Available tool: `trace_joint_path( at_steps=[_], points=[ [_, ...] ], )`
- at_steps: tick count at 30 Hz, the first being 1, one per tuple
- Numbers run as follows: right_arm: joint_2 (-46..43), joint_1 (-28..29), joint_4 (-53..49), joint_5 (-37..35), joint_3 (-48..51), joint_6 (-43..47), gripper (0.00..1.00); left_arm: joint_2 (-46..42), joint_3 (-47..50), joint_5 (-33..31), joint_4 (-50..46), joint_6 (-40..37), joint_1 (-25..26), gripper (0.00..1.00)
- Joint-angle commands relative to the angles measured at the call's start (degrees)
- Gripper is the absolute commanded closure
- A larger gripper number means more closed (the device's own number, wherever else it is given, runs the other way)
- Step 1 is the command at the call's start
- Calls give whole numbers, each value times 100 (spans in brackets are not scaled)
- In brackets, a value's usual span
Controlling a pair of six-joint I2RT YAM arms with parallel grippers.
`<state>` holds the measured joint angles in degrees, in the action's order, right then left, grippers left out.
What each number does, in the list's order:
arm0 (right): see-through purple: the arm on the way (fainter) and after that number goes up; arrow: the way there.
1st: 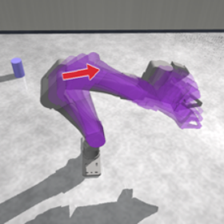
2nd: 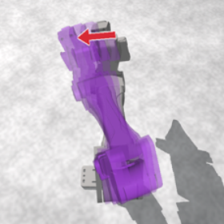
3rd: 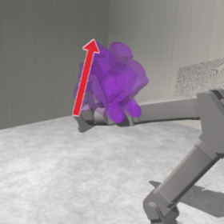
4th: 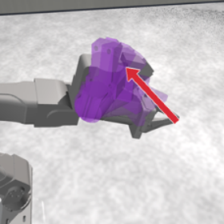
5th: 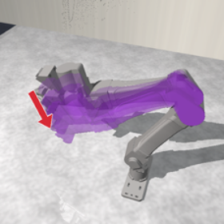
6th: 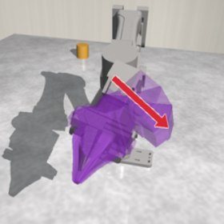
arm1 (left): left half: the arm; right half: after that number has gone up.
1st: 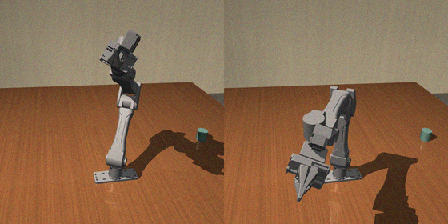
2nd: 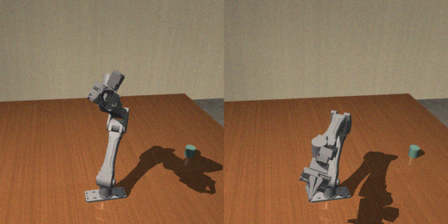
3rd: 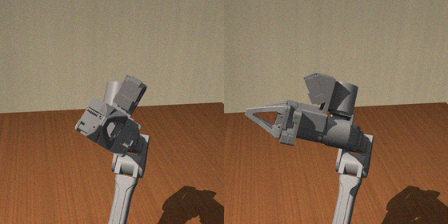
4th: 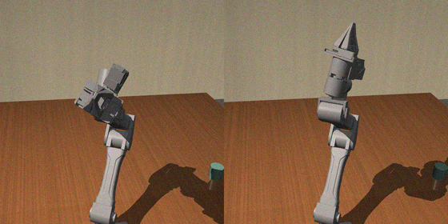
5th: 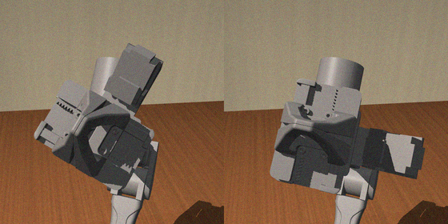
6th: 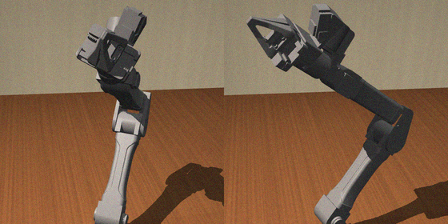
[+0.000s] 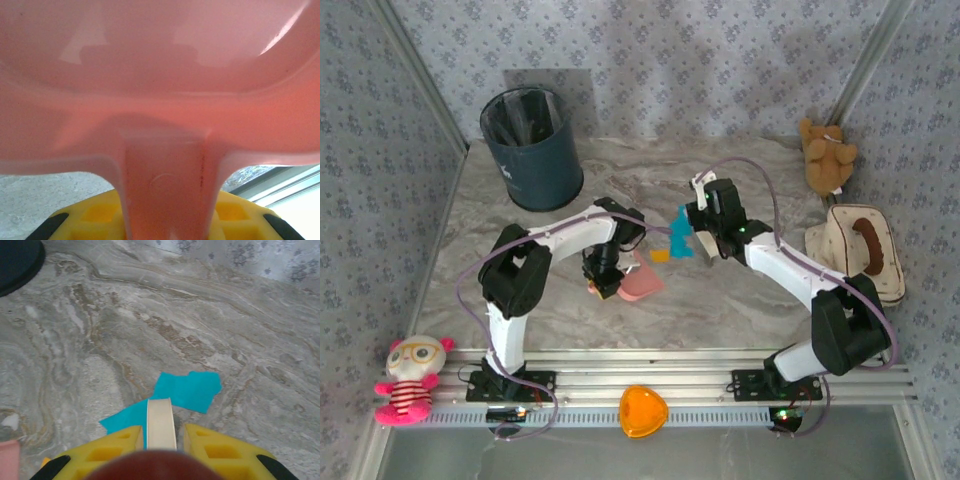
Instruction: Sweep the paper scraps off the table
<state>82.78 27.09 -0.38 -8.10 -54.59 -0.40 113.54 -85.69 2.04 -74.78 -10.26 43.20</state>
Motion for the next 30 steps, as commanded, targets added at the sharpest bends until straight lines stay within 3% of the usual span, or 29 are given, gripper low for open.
trace_joint_path(
  at_steps=[1, 30],
  points=[
    [-102, 123, -191, 331, 160, -148, 100, 232, -174, 32, -41, -108, 9, 100],
    [-700, 623, -65, 1559, 420, -349, 100, 659, -739, 231, 69, -49, -113, 100]
  ],
)
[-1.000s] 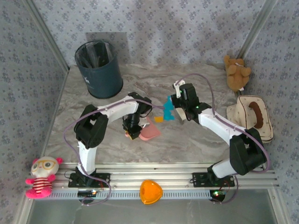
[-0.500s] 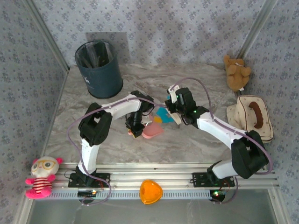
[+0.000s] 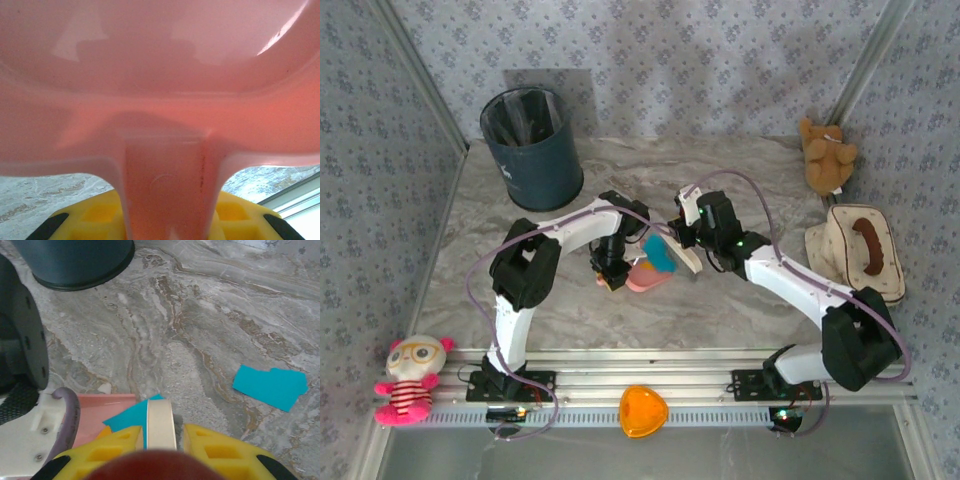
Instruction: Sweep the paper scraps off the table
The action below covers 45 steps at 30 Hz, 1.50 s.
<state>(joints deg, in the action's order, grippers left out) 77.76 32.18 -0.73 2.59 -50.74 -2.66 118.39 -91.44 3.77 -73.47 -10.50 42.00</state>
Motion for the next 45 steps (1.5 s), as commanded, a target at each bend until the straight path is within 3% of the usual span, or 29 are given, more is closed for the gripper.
trace_joint_path(
  at_steps=[1, 6, 15, 19, 29, 38, 45],
  points=[
    [-223, 121, -40, 521, 31, -113, 100, 176, -172, 69, -62, -28, 9, 100],
    [-411, 116, -131, 329, 18, -26, 100, 167, -164, 38, -61, -31, -6, 100],
    [-772, 40, 506, -1161, 370, -212, 100, 44, 43, 54, 25, -14, -33, 100],
    [-497, -32, 765, -1302, 286, -229, 100, 35, 55, 76, 53, -14, -32, 100],
    [431, -57, 808, -457, -251, -288, 100, -9, 143, 89, 148, 0, -34, 100],
    [423, -17, 495, 737, -292, -209, 100, 25, 153, 80, 217, -1, -44, 100],
    [252, -38, 477, 949, -260, -280, 100, 68, 105, 116, 272, 18, -61, 100]
  ],
)
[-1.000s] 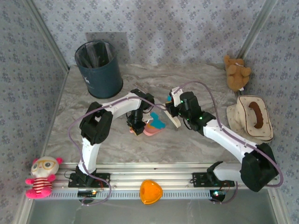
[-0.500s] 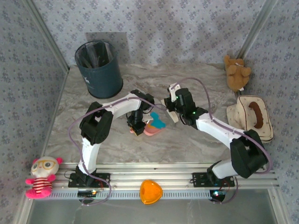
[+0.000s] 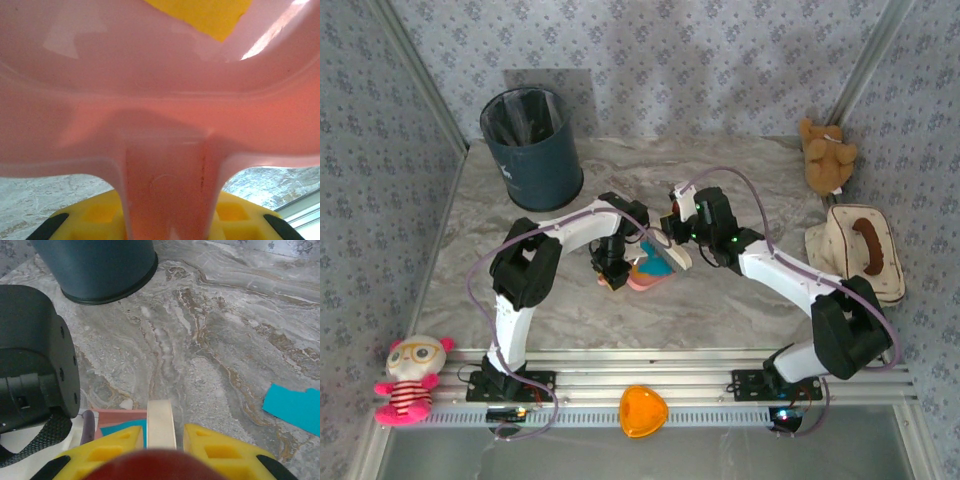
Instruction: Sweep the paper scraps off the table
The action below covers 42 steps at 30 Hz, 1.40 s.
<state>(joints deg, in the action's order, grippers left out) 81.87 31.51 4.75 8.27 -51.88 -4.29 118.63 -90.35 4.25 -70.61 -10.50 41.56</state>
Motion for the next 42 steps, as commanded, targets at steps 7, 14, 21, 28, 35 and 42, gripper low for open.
trace_joint_path(
  at_steps=[7, 14, 21, 28, 35, 42],
  points=[
    [-522, -54, 303, -773, 108, -289, 100, 12, -13, 46, 75, 47, -41, 100],
    [-965, -371, 517, -1745, 343, -353, 100, -68, 54, 18, 283, 118, -119, 100],
    [-895, -1181, 531, -1874, 295, -255, 100, -85, 43, 1, 354, 124, -139, 100],
    [-189, -1788, 641, -1913, -237, 159, 100, -68, -1, -1, 381, 145, -145, 100],
    [796, -2058, 827, -1661, -932, 566, 100, -54, -24, -47, 381, 157, -152, 100],
    [1591, -2049, 655, -1058, -1592, 893, 100, -15, -62, -52, 386, 182, -172, 100]
  ],
)
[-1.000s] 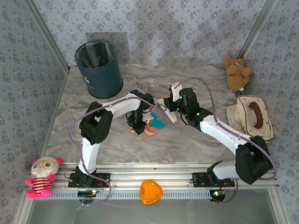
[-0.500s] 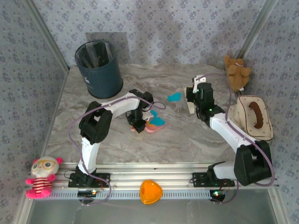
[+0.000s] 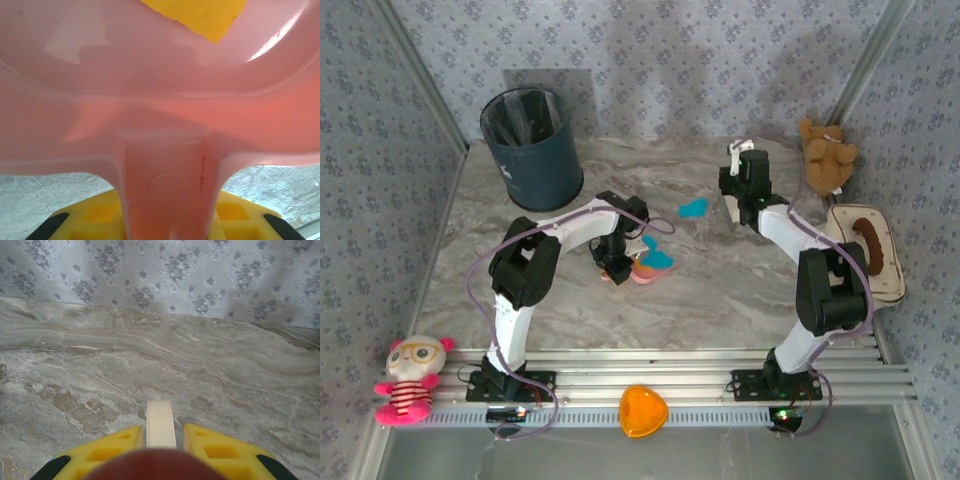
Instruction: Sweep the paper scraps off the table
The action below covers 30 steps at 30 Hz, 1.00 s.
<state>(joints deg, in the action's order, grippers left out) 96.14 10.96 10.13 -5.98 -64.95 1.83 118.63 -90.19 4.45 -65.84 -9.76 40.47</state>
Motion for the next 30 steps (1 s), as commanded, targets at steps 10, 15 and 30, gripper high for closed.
trace_joint_path(
  at_steps=[10, 15, 30],
  points=[
    [443, 224, -186, 1508, -582, 648, 100, 98, -210, -27, -139, 126, -58, 100],
    [333, 386, -422, 1748, -409, 688, 100, 141, -251, -14, -149, 132, -64, 100],
    [-460, 1272, -535, 1540, 486, 409, 100, 264, -346, -5, -140, 165, -71, 100]
  ],
)
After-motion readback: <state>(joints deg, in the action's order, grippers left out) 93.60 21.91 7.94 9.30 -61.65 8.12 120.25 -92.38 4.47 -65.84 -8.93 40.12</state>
